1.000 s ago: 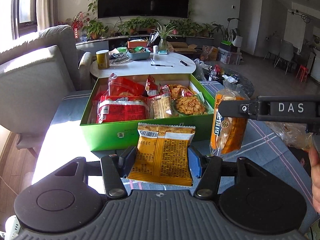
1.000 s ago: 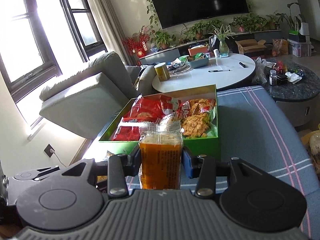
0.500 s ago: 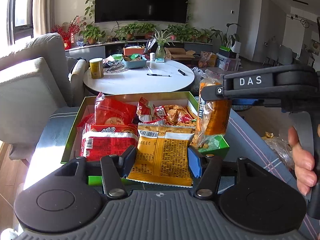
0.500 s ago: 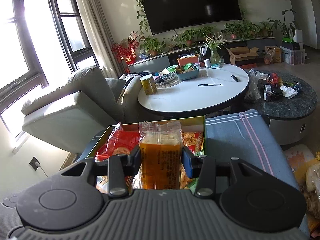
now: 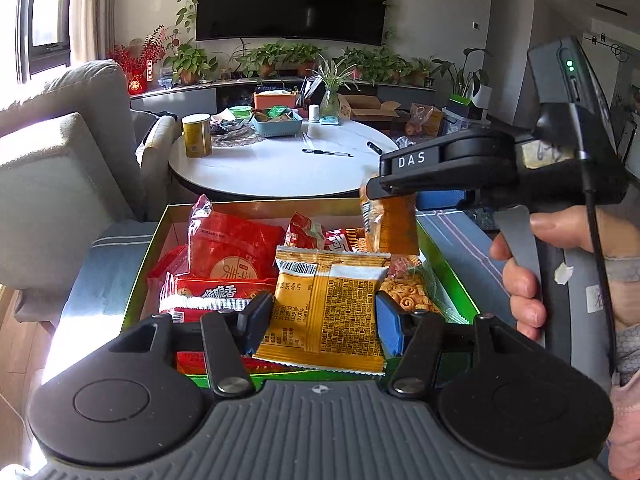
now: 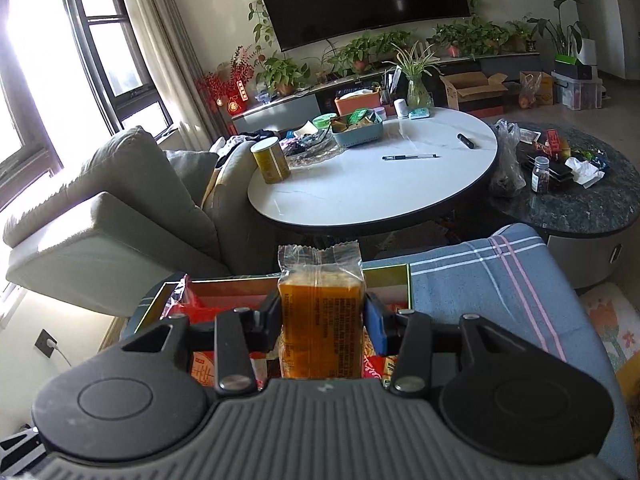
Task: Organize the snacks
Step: 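Release the yellow packet and the orange packet into the green box with both tools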
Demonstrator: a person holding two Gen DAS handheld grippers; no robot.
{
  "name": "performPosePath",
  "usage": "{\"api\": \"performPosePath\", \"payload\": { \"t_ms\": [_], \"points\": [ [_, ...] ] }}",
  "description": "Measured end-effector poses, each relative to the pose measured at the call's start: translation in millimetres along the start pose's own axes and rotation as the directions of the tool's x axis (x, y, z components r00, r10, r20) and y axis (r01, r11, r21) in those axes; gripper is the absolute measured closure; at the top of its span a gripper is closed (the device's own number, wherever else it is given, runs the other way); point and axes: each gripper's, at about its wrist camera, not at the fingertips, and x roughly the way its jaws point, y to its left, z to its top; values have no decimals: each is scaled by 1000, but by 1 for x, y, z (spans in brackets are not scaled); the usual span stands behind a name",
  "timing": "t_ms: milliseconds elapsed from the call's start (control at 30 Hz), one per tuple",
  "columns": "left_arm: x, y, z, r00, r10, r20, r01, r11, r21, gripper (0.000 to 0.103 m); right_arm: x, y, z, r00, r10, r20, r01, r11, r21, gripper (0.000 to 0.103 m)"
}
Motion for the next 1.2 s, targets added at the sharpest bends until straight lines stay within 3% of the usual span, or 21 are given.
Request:
{"api": "performPosePath", "payload": {
  "t_ms": [133,333,633,800,933,1067,1200],
  "points": [
    [6,-1,0,1000,4,-9,-4,1000,4,51,-2,-7,-6,1000,-30,6,30,999,42,0],
    [13,-9,9,1000,4,-1,-4,1000,21,51,-21,-20,-11,999,-41,32,39,997,60,0],
    [39,-37,35,997,-78,14,77,997,25,51,-42,-42,-2,994,-47,98,32,988,151,0],
    [62,-34,37,1000,-26,-4,26,1000,-10,50,-46,-42,-4,994,-36,105,22,991,129,0],
    [54,-24,33,998,-61,0,61,997,-52,38,-46,-41,-10,995,-23,93,13,994,104,0],
    [41,-23,34,1000,-6,-6,6,1000,-26,38,-46,-38,-15,997,-10,73,3,996,91,0],
    [19,-18,27,1000,-8,-2,8,1000,-11,38,-55,-30,-22,998,-1,63,-2,998,59,0]
  ]
}}
